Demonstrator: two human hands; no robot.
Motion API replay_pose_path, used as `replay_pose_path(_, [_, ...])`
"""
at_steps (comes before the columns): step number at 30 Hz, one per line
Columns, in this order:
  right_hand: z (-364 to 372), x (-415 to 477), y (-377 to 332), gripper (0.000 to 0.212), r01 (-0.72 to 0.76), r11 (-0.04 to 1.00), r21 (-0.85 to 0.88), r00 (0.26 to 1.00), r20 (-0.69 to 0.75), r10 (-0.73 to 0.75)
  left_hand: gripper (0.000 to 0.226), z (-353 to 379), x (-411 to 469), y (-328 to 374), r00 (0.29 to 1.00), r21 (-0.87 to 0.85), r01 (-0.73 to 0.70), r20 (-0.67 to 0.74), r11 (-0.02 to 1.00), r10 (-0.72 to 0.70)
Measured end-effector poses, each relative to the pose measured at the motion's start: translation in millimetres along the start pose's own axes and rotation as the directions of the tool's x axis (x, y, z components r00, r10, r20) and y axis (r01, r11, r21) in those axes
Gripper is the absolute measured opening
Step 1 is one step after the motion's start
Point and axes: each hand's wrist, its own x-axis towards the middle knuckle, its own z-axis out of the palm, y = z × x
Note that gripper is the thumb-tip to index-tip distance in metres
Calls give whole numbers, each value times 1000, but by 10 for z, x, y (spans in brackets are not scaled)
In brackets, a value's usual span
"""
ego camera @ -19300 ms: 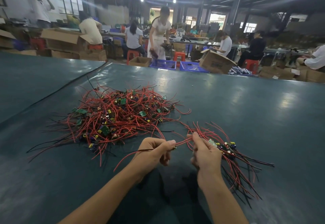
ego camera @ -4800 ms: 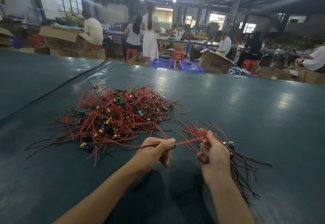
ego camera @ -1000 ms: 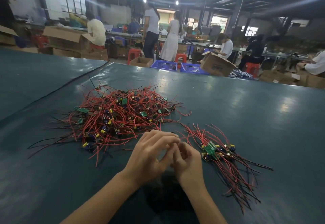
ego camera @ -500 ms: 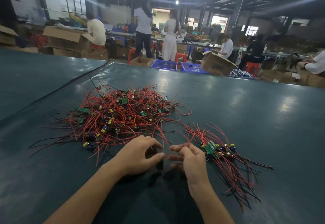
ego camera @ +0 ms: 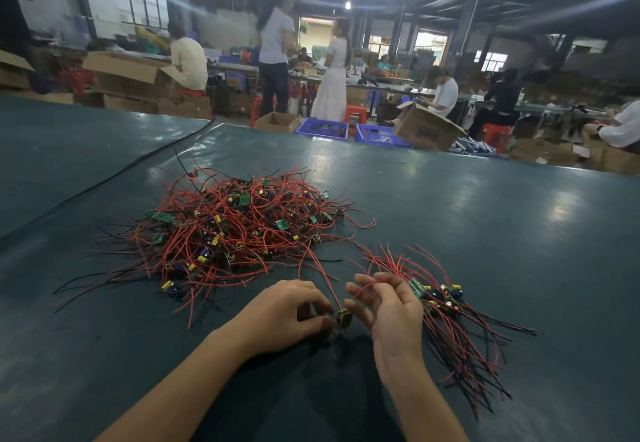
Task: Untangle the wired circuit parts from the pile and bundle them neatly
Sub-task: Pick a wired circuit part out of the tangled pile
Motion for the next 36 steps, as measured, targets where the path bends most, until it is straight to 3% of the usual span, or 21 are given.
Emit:
replay_pose_path(5, [6,46,50,12,31,1000,5,999,40,-31,41,79,2,11,999,101,16,30,995,-19])
replay_pose_path(9, [14,53,84,10,101,995,-22,994,53,-100,27,138,22,63,997,231,-42,-56,972,57])
replay_pose_path(14, [-34,63,96,7,132,972,-195,991,14,-132,19,94,32,92,939,48,-17,-341,999,32])
replay_pose_path(17, [-20,30,112,14,121,938,-325,991,92,-96,18,75,37,117,901,-115,-39,-434,993,-15])
replay_pose_path(20, [35,-44,109,13,171,899,-403,971,225,-84,16,76,37,147,905,-221,-99,-425,970,-5])
replay_pose_path(24, [61,-77,95,13,177,914,-366,956,285,-71,10,98,39,177,922,-284,-137,-387,949,17])
replay_pose_path(27, [58,-84,76,22,92,966,-240,963,270,-24,10,104,43,183,923,-297,-137,-384,945,13])
replay_pose_path(30, [62,-67,48,32,162,977,-140,966,224,-128,14,104,48,182,921,-297,-119,-390,947,-7])
replay_pose_path(33, [66,-59,40,22,199,969,-145,970,172,-173,13,104,53,196,907,-286,-110,-421,952,-22])
replay_pose_path(36, [80,-81,37,17,150,970,-190,982,141,-124,16,93,52,202,904,-291,-100,-427,952,-36])
